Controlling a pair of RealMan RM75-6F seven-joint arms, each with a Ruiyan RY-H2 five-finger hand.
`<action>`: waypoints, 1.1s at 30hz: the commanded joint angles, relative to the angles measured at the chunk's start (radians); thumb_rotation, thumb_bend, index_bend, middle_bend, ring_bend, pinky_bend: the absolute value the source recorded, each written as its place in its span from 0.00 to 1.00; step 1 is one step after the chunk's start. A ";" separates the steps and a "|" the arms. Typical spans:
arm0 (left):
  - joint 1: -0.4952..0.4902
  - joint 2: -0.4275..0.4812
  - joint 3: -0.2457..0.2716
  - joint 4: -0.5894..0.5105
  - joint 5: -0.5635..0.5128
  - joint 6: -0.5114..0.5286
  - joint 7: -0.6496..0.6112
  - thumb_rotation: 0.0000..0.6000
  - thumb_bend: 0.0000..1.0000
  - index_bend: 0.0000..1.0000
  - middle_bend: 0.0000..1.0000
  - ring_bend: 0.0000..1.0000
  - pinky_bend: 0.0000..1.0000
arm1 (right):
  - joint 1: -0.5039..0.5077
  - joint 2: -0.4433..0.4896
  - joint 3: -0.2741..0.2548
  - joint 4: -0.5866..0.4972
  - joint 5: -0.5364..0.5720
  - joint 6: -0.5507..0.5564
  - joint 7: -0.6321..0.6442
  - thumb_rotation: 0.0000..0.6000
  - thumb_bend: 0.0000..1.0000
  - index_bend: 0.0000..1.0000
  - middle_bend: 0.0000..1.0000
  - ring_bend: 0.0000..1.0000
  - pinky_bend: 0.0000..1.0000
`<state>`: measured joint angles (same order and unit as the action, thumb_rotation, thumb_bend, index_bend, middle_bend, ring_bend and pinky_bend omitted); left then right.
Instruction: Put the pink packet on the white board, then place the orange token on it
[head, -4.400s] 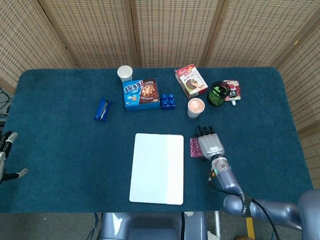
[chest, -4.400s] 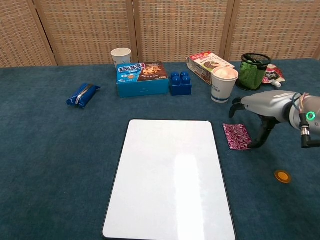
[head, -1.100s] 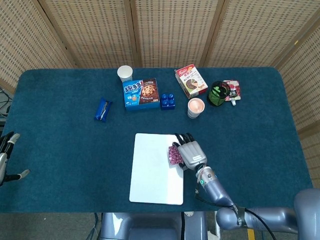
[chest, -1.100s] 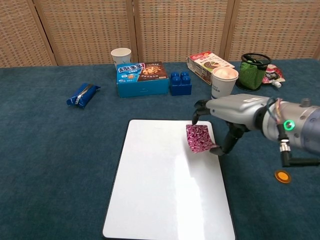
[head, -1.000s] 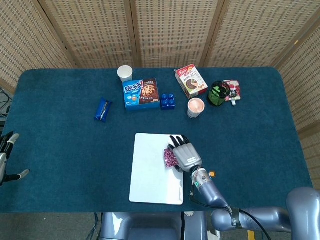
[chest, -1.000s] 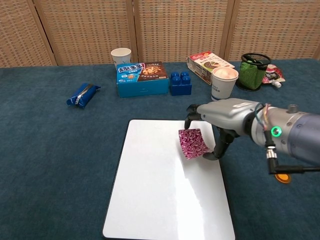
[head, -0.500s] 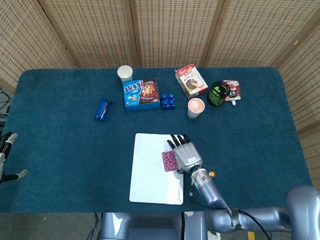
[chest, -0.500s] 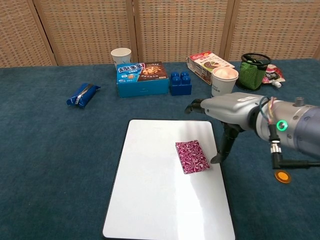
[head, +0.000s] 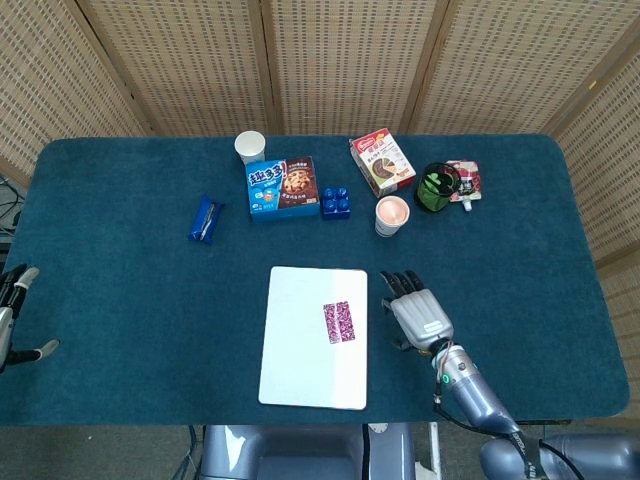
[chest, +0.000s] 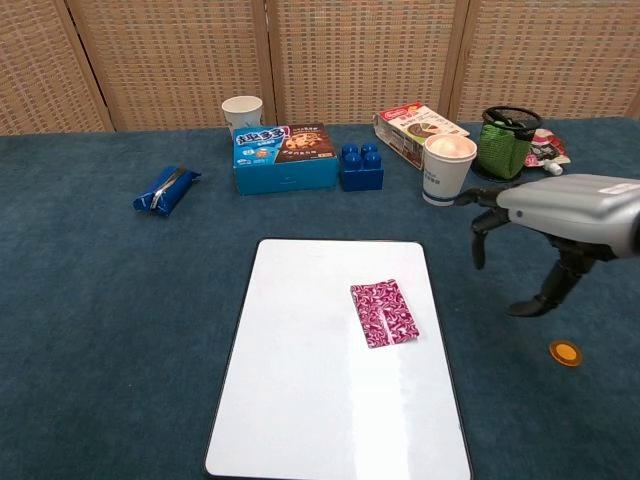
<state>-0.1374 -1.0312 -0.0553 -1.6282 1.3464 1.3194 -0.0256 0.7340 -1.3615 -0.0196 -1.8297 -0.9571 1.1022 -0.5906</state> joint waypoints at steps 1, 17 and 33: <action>0.000 0.000 0.000 -0.002 0.002 0.002 0.002 1.00 0.00 0.00 0.00 0.00 0.00 | -0.071 0.048 -0.078 0.065 -0.153 -0.017 0.125 1.00 0.26 0.40 0.00 0.00 0.00; 0.006 0.004 0.004 -0.008 0.015 0.015 -0.001 1.00 0.00 0.00 0.00 0.00 0.00 | -0.193 -0.026 -0.147 0.320 -0.389 0.052 0.278 1.00 0.26 0.41 0.00 0.00 0.00; 0.009 0.001 0.006 -0.010 0.016 0.021 0.007 1.00 0.00 0.00 0.00 0.00 0.00 | -0.217 -0.066 -0.111 0.388 -0.398 -0.001 0.298 1.00 0.27 0.41 0.00 0.00 0.00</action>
<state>-0.1282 -1.0302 -0.0496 -1.6386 1.3627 1.3404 -0.0192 0.5169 -1.4250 -0.1329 -1.4425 -1.3573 1.1045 -0.2896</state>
